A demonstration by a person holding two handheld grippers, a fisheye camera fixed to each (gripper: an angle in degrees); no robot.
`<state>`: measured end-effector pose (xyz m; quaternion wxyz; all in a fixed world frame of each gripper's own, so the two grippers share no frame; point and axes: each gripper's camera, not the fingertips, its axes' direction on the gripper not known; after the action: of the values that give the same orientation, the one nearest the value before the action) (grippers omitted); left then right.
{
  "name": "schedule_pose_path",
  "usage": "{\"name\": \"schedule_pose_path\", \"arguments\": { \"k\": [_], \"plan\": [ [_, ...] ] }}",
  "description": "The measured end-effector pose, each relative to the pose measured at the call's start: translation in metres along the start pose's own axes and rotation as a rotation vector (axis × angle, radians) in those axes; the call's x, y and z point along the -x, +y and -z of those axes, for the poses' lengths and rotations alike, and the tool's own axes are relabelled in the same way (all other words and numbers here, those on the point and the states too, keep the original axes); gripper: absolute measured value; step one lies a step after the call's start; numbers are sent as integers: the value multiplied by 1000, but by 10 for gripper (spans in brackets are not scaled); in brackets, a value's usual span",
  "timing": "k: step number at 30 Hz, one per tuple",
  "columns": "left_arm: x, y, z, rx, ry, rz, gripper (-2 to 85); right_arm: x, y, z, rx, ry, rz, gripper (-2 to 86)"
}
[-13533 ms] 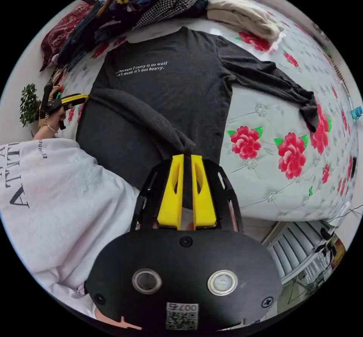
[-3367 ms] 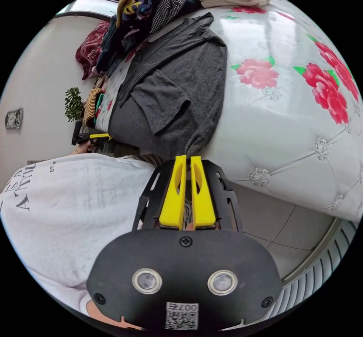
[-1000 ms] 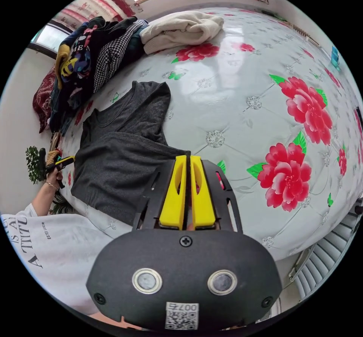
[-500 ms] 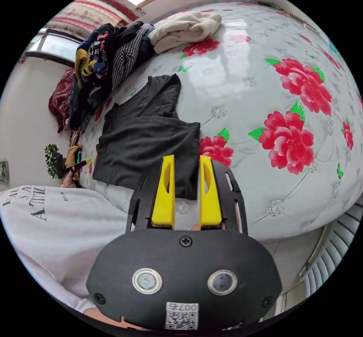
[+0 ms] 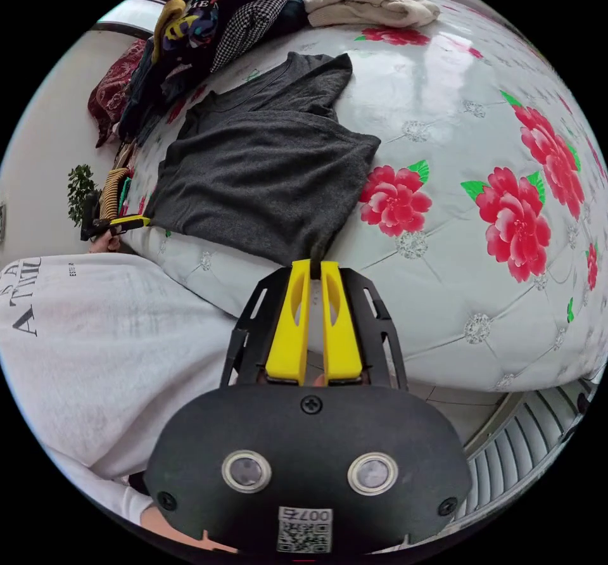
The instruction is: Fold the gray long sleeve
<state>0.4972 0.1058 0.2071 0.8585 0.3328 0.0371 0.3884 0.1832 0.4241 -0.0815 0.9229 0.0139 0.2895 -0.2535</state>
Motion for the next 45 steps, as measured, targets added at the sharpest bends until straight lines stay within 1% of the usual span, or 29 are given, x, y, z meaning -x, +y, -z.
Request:
{"name": "schedule_pose_path", "arguments": {
  "k": [2, 4, 6, 7, 10, 12, 14, 17, 19, 20, 22, 25, 26, 29, 30, 32, 34, 35, 38, 40, 45],
  "plan": [
    [10, 13, 16, -42, 48, 22, 2, -10, 18, 15, -36, -38, 10, 7],
    [27, 37, 44, -103, 168, 62, -1, -22, 35, 30, -74, -95, 8, 4],
    [38, 55, 69, -140, 244, 82, -2, -35, 50, 46, -83, -167, -6, 2],
    [43, 64, 84, -144, 299, 78, -2, -43, 58, 58, -81, -226, -7, 1],
    [50, 78, 120, -140, 376, 49, -2, -53, 70, 88, -73, -319, 1, 0],
    [57, 77, 137, -148, 411, 48, -2, -64, 69, 104, -63, -391, -31, -1],
    [69, 64, 152, -156, 442, 45, -1, -82, 56, 127, -97, -498, -60, -1],
    [101, 11, 169, -146, 461, 56, 4, -107, 17, 148, -148, -582, -105, 1],
    [136, -52, 171, -176, 421, 125, 18, -120, -18, 151, -183, -586, -120, 4],
    [146, -69, 168, -184, 403, 154, 23, -128, -44, 148, -216, -562, -136, 6],
    [181, -130, 149, -260, 358, 277, 52, -143, -75, 136, -287, -491, -202, 14],
    [213, -162, 121, -302, 335, 425, 75, -163, -96, 100, -301, -370, -321, 35],
    [216, -163, 116, -296, 327, 443, 77, -167, -90, 88, -314, -374, -346, 44],
    [217, -145, 101, -280, 285, 412, 85, -174, -48, 60, -361, -419, -400, 64],
    [215, -127, 99, -281, 256, 388, 86, -175, -36, 55, -370, -427, -413, 68],
    [211, -91, 100, -303, 218, 371, 86, -177, 16, 38, -417, -444, -494, 83],
    [208, -41, 99, -324, 228, 372, 83, -177, 52, 23, -458, -473, -559, 91],
    [207, -30, 98, -325, 237, 378, 83, -177, 69, 9, -471, -508, -604, 96],
    [212, 10, 87, -317, 306, 422, 84, -175, 77, -25, -489, -639, -670, 106],
    [222, 24, 78, -315, 394, 454, 87, -170, 66, -40, -494, -676, -689, 110],
    [248, 42, 74, -345, 519, 545, 91, -151, 29, -43, -493, -607, -760, 102]
  ]
}}
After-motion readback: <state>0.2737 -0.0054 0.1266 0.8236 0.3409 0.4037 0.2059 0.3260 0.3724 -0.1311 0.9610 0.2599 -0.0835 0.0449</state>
